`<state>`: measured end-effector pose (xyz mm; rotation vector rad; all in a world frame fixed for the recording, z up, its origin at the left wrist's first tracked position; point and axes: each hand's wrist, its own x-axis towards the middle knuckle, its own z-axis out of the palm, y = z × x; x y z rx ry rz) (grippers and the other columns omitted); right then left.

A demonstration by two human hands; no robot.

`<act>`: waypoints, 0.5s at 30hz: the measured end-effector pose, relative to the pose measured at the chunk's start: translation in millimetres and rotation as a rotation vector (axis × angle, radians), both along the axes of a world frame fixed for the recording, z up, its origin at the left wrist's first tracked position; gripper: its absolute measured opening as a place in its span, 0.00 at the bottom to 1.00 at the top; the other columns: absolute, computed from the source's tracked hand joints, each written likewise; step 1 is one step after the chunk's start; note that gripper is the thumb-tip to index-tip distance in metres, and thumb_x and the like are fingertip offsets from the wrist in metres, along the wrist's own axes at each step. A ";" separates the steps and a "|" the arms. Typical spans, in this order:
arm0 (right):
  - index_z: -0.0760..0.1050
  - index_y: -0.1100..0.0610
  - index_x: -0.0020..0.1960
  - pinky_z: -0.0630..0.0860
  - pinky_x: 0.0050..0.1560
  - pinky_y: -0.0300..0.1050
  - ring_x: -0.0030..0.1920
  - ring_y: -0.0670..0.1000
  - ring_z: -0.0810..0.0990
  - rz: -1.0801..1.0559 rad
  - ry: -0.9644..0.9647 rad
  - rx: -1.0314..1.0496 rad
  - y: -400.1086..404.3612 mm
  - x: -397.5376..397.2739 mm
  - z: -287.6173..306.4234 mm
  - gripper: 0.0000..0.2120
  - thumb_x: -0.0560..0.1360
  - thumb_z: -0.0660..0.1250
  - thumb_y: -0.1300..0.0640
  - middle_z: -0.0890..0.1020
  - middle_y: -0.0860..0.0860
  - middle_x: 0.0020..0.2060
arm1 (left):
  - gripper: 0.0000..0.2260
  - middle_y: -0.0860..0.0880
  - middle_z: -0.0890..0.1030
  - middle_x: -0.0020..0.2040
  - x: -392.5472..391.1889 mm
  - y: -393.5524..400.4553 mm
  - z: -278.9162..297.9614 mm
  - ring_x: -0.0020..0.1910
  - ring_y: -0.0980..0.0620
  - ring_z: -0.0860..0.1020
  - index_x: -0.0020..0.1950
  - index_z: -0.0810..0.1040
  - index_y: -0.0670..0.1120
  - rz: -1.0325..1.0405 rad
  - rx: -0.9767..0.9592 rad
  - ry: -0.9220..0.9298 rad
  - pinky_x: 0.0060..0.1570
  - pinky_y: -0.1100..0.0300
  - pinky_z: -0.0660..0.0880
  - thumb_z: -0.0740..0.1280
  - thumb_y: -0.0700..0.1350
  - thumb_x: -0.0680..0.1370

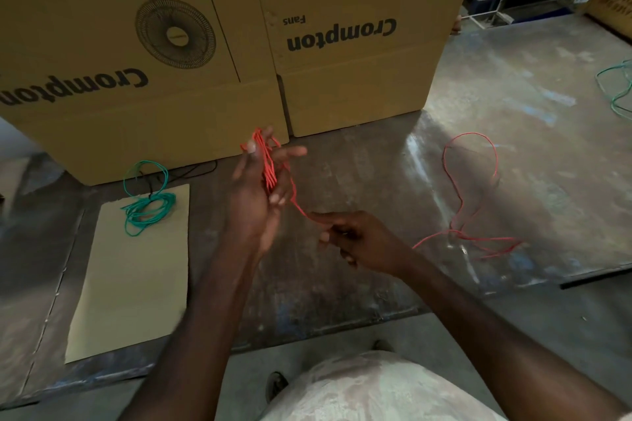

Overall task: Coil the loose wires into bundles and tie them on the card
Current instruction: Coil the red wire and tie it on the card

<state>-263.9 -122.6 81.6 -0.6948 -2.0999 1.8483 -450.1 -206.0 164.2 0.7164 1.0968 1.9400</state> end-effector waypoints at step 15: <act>0.84 0.54 0.61 0.78 0.49 0.33 0.47 0.43 0.86 0.070 -0.099 0.325 38.4 29.4 70.1 0.12 0.79 0.74 0.63 0.88 0.46 0.49 | 0.20 0.45 0.83 0.55 -5.1 -4.1 -65.1 0.56 0.43 0.82 0.71 0.71 0.44 -0.132 -0.574 1.319 0.62 0.49 0.76 0.54 0.57 0.88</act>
